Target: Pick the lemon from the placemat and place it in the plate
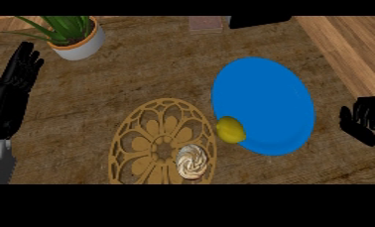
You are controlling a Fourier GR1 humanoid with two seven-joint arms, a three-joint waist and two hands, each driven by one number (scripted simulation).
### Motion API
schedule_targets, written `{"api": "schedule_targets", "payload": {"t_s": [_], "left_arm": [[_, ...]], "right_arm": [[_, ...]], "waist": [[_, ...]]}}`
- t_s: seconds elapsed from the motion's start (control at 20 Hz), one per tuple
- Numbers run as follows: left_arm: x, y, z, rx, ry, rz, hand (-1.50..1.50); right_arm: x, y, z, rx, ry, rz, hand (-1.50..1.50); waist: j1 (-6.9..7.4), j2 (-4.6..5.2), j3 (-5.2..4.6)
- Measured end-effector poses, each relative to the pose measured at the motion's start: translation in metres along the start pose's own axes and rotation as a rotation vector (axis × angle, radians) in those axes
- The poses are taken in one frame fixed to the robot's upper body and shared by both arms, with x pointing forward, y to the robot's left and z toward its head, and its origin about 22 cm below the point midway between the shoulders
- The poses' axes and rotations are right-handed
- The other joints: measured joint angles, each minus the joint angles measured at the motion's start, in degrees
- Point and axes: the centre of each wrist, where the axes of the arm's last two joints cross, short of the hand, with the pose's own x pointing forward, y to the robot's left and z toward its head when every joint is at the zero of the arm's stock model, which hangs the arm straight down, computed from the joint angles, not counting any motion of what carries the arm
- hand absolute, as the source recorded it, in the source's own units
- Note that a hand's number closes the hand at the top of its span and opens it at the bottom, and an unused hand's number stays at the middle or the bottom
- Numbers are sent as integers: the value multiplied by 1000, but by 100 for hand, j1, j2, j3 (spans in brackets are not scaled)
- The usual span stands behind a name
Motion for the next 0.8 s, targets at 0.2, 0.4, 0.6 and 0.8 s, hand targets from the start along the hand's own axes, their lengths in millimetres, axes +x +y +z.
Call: {"api": "schedule_targets", "payload": {"t_s": [0.2,0.4,0.6,0.8], "left_arm": [[4,-1,0,-7,-8,11,0],[8,-6,0,-33,-25,19,0],[12,-14,-3,-73,-48,32,0],[21,-28,-11,-106,-70,35,0]], "right_arm": [[1,-22,18,-61,-116,-168,150],[-1,-48,38,-86,-188,-285,150],[-5,-68,59,-94,-223,-347,150],[2,-90,72,-100,-229,-391,150]], "waist": [[58,26,2],[245,88,-3],[496,156,-6],[733,211,-7]]}}
